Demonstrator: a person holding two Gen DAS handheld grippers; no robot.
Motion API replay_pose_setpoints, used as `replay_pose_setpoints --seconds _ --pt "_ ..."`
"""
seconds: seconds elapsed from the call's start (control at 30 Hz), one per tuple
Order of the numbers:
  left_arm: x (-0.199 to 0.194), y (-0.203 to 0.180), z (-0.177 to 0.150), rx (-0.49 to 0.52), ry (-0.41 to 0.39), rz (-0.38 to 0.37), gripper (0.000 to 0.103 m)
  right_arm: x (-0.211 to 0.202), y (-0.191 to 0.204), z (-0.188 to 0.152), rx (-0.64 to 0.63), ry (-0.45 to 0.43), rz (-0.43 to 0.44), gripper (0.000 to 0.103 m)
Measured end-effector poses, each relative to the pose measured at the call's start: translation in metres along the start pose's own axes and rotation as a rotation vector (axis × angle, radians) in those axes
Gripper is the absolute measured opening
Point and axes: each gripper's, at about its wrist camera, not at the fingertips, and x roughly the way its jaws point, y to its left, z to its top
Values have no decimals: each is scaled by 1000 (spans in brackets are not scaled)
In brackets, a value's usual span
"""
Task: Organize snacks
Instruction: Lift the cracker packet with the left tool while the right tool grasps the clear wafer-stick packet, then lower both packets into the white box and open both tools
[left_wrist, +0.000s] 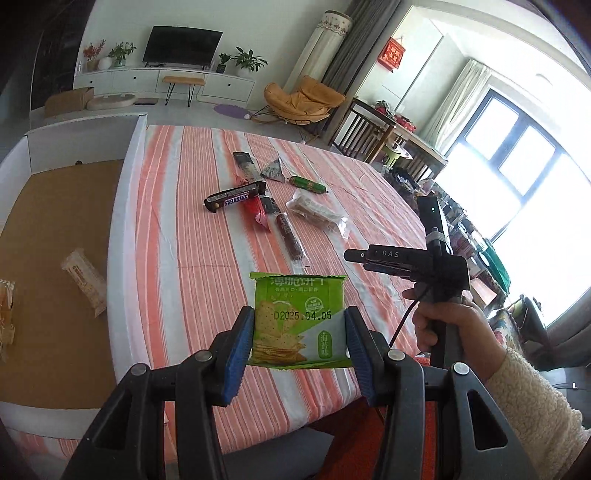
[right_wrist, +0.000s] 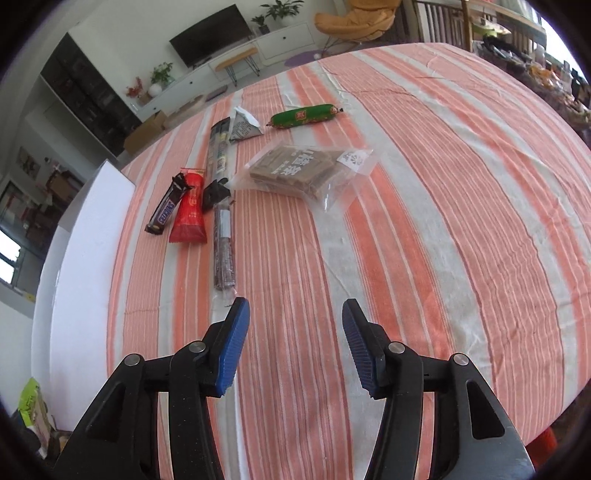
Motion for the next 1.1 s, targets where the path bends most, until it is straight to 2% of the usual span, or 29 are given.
replay_pose_setpoints --seconds 0.07,0.23,0.37,0.4,0.43,0.47,0.53,0.6,0.7,0.83,0.9,1.03,1.1 --pt "-7 7 1 -21 -2 2 48 10 15 5 -46 42 -5 57" --pt "-21 17 5 -42 -20 20 48 50 69 29 -139 56 -34 57" --pt "-47 29 5 -61 -57 45 48 91 101 51 -239 85 -156 55" --pt "-55 35 5 -65 -69 63 48 101 102 52 -244 111 -180 45" --pt "-62 41 6 -70 -81 81 48 107 100 53 -234 138 -200 30" --pt "-68 48 7 -77 -92 103 48 103 98 54 -232 116 -202 19" --pt "-81 67 8 -91 -114 164 48 98 88 52 -178 141 -122 18" --pt "-89 91 12 -116 -136 229 48 83 75 45 -115 118 -54 18" --pt "-98 127 17 -173 -156 311 48 55 55 34 5 89 97 18" --pt "-100 160 20 -212 -171 381 48 11 58 21 89 55 294 18" --pt "-97 172 20 -222 -166 405 48 -8 78 16 94 52 392 18" --pt "-91 191 18 -227 -148 452 48 -34 162 2 -3 81 572 18" --pt "-89 201 17 -232 -139 486 48 -41 207 -11 -73 102 626 18"
